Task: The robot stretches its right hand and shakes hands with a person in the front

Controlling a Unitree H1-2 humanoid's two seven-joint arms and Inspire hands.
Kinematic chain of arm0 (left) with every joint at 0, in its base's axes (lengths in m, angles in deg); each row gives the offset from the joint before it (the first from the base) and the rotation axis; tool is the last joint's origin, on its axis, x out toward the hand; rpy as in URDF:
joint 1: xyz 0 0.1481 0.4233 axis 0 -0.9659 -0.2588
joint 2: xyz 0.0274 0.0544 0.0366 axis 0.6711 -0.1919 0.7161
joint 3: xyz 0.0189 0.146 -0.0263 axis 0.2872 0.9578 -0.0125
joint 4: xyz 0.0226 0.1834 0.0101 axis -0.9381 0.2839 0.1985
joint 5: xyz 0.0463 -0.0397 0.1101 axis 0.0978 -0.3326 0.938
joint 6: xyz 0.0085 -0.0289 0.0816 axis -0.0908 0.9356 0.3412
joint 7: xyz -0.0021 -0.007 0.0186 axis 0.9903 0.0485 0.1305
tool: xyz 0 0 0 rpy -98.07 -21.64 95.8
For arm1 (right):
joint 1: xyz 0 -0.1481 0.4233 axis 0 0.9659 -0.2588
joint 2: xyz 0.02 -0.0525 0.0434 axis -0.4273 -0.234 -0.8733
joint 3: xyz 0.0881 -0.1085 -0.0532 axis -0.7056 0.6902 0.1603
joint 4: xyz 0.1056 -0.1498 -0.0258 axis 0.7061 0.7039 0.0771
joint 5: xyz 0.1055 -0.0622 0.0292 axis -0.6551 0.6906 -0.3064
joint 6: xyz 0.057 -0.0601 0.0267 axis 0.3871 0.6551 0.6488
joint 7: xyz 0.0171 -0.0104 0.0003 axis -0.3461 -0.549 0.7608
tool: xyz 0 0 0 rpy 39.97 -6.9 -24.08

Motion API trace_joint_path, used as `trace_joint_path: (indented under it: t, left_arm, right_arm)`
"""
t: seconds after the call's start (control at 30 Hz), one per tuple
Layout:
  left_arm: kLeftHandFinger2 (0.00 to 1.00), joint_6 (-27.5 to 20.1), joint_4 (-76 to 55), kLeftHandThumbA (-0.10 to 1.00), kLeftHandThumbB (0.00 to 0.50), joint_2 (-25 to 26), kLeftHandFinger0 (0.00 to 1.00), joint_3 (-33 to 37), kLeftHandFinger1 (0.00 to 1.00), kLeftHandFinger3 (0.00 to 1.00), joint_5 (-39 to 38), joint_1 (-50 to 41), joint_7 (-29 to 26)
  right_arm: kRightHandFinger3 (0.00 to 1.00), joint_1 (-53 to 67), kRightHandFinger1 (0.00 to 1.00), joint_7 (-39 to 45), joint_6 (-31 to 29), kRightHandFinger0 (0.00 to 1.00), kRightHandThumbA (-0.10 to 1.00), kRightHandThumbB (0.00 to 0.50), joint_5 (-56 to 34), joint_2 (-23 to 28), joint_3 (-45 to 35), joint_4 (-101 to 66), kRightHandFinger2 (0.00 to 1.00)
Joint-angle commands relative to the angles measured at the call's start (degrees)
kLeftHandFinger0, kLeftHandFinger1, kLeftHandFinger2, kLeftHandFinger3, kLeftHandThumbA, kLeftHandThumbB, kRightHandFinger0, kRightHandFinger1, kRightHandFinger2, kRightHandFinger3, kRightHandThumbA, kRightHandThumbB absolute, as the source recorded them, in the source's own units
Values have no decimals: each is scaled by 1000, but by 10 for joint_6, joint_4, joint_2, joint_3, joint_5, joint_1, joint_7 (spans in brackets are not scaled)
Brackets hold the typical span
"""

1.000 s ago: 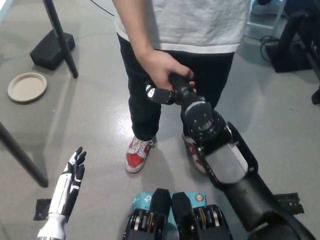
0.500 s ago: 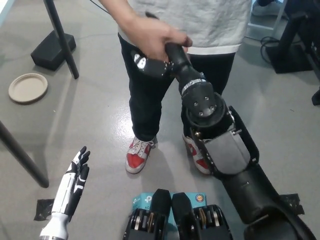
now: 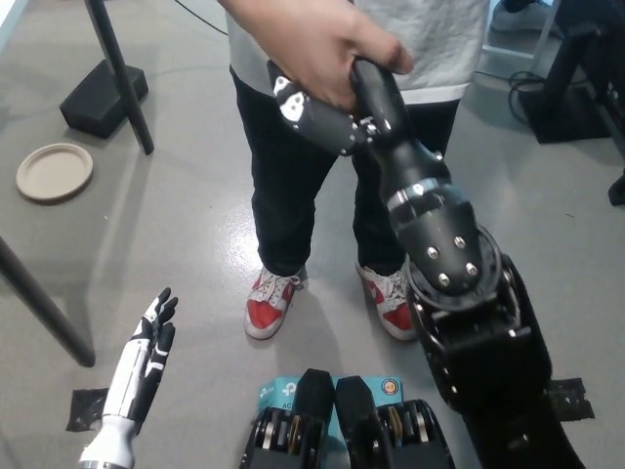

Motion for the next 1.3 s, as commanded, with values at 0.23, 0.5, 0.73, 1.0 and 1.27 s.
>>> trace_joint_path:
  t: [0.23,0.5,0.73,1.0,1.27]
  left_arm:
    - [1000,-11,-9,1000,47,17,1000,5,1000,1000,6,24,0]
    - [1000,-8,-11,1000,73,17,1000,7,1000,1000,4,27,1]
    - [1000,1,-19,1000,90,22,1000,7,1000,1000,3,34,5]
    - [1000,5,-22,1000,88,24,1000,9,1000,1000,-3,34,11]
    - [1000,3,-20,1000,84,24,1000,10,1000,1000,-2,36,9]
  right_arm:
    - [1000,-94,1000,-4,41,1000,461,240,48,29,-21,3,1000]
    - [1000,-182,1000,-33,-20,1000,422,229,16,43,-44,322,1000]
    - [1000,-215,1000,-27,-41,1000,520,251,15,54,-37,432,1000]
    - [1000,-189,1000,14,-32,1000,898,402,30,74,-7,381,1000]
    - [1000,-143,1000,35,13,1000,1000,500,35,94,5,251,1000]
